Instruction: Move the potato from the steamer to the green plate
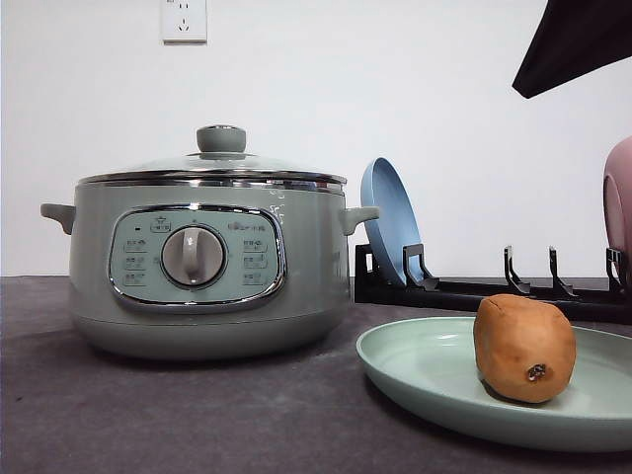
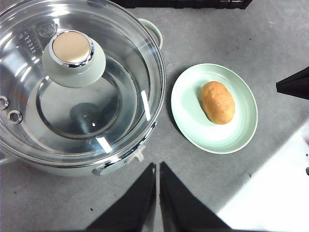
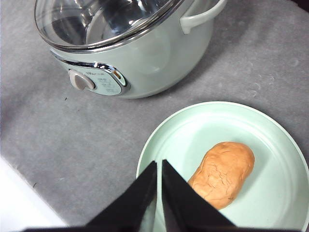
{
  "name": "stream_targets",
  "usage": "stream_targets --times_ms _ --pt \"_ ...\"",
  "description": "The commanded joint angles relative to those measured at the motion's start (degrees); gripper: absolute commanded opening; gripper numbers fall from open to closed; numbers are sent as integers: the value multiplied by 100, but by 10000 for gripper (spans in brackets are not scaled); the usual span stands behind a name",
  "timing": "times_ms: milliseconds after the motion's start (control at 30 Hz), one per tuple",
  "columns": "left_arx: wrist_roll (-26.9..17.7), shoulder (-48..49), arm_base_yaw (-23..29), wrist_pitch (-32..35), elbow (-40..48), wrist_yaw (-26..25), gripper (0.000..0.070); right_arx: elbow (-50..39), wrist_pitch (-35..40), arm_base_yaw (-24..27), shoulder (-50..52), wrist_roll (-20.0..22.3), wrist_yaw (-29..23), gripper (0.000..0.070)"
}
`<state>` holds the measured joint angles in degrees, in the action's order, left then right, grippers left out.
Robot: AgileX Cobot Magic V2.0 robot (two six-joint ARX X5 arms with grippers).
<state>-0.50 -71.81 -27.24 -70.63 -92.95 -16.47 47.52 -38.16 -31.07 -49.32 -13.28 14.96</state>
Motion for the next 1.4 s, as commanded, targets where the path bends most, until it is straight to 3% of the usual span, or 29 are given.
stream_targets --times_ms 0,467,733,833,1000,1200,1367 --pt "10 -20 -26 33 -133 -17 1 71 57 -35 -37 48 2 0" --pt "-1 -20 -26 34 -133 -17 1 71 257 -35 -37 48 2 0" --pt "-119 274 98 370 -120 14 1 71 257 -35 -37 48 2 0" --pt "-198 669 262 1042 -22 13 1 71 258 -35 -37 48 2 0" --pt "-233 1678 958 2827 659 15 1 71 257 -35 -37 48 2 0" --pt "-375 3353 1973 5235 2709 172 1 71 257 -35 -37 48 2 0" --pt "-486 4727 2543 6045 4438 953 1 71 257 -35 -37 48 2 0"
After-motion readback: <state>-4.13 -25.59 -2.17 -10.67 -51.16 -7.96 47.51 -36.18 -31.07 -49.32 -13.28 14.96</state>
